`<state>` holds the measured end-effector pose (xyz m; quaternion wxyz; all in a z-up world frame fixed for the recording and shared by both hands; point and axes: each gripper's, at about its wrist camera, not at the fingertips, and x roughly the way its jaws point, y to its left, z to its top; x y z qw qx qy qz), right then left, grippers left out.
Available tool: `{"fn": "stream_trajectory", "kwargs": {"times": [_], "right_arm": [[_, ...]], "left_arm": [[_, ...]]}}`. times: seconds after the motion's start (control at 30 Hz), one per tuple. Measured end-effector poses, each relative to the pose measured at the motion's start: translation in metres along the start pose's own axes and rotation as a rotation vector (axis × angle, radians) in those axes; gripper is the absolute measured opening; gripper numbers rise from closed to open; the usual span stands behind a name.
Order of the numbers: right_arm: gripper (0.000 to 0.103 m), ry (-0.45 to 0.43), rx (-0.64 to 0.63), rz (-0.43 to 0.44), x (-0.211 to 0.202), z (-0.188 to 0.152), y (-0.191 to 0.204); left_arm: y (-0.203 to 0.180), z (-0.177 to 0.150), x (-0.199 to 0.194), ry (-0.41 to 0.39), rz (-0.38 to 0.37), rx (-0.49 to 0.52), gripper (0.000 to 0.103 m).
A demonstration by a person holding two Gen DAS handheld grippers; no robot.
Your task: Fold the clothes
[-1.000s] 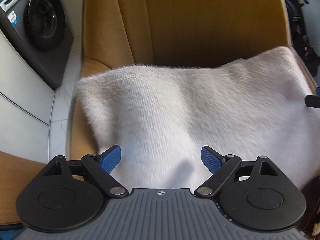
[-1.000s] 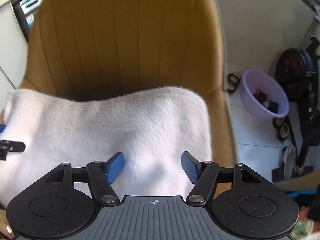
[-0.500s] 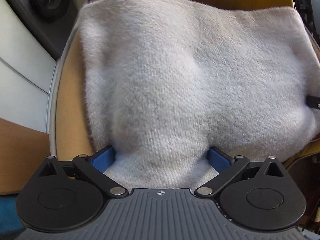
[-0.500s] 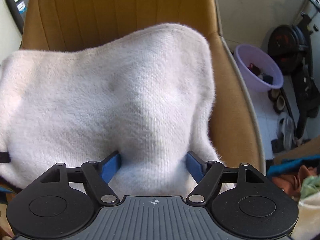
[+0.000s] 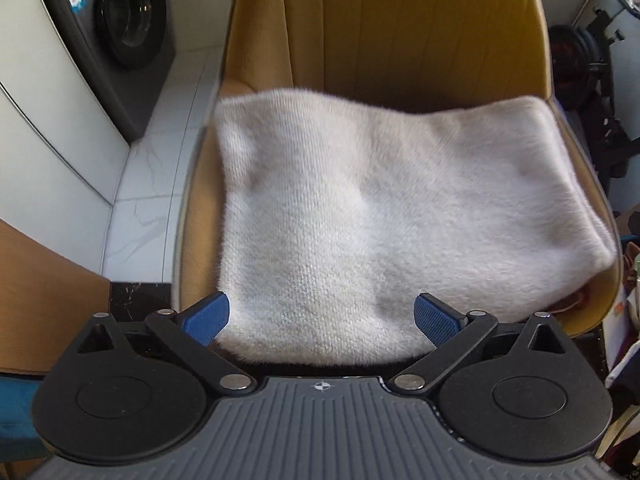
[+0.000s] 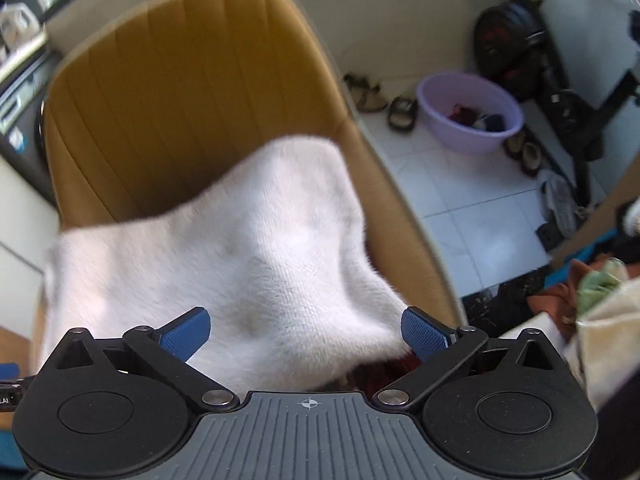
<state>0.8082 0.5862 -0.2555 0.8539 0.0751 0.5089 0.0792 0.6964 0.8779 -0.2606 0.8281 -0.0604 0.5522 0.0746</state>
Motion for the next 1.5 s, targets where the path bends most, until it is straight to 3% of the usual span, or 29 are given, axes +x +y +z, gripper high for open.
{"fn": "stream_trajectory", "kwargs": {"times": [0.27,0.4,0.6,0.77,0.97,1.07,1.27,1.5], "right_arm": [[0.102,-0.092,0.064,-0.086,-0.090,-0.039,0.013],[0.102,-0.107,0.058,-0.087,-0.127,-0.059,0.022],[0.102,-0.139,0.041,-0.124,-0.174,-0.064,0.034],[0.102,-0.128,0.026,-0.118,-0.206,-0.069,0.031],[0.102,-0.151,-0.036,-0.106,-0.256,-0.089,0.010],[0.102,-0.171,-0.050,-0.080,-0.283,-0.108,-0.010],[0.102,-0.179,-0.068,-0.055,-0.324,-0.163,-0.055],[0.102,-0.157,-0.084,-0.048,-0.359,-0.239,-0.108]], "left_arm": [[-0.014,-0.020,-0.063,-0.090,0.004,0.049,0.101],[-0.021,-0.030,-0.095,-0.135,0.008,0.077,0.102],[-0.035,-0.036,-0.146,-0.213,0.047,0.117,0.102],[-0.046,-0.052,-0.179,-0.231,0.066,0.085,0.102],[-0.075,-0.099,-0.200,-0.177,0.031,-0.006,0.102],[-0.097,-0.128,-0.215,-0.182,0.066,-0.016,0.102],[-0.139,-0.189,-0.251,-0.190,0.058,-0.055,0.102],[-0.179,-0.256,-0.278,-0.144,0.092,-0.063,0.102]]}}
